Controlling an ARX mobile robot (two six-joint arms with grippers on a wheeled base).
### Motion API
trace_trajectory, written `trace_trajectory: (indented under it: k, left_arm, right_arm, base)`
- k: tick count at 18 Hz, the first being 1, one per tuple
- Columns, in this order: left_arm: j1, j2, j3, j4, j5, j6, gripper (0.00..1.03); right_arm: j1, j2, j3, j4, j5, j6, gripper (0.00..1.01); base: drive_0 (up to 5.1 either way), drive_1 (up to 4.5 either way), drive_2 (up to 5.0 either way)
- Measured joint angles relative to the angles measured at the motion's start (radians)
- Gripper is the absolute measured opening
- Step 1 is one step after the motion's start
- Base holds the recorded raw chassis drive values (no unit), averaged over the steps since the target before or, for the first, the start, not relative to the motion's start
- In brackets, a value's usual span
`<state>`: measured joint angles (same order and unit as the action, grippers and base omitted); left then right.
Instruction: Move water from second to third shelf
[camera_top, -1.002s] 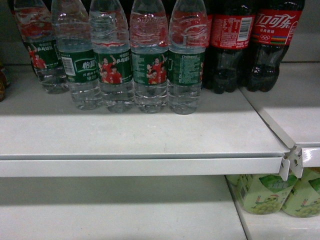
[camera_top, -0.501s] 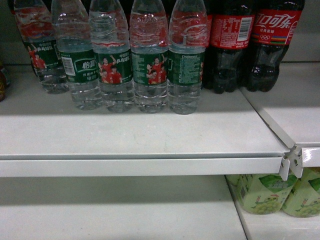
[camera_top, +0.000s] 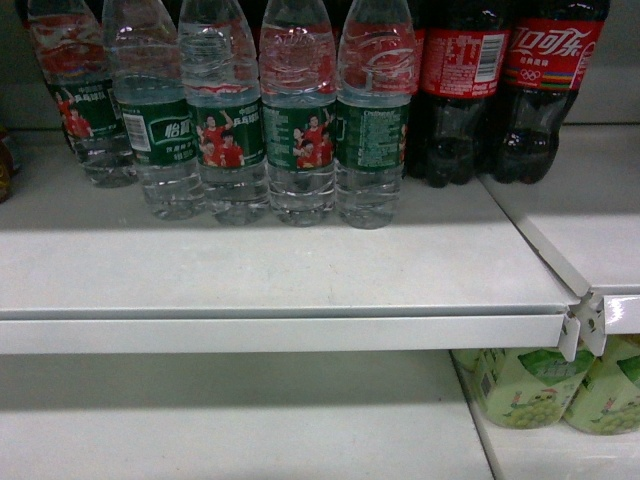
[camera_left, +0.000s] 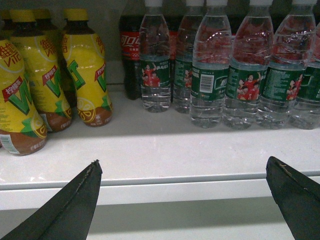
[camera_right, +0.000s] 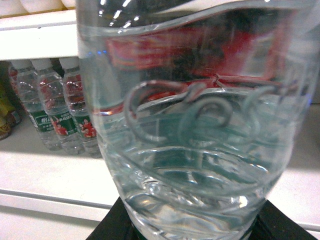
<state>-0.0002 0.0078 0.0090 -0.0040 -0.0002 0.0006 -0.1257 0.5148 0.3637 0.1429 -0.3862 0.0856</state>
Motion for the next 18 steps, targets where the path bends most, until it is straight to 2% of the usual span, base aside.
trace_trajectory:
  k: [18]
  left_arm:
    - [0.0, 0.0, 0.0, 0.001, -0.004, 0.0, 0.98]
  right_arm:
    - [0.0, 0.0, -0.001, -0.004, 0.0, 0.0, 0.37]
  base:
    - [0.0, 0.0, 0.0]
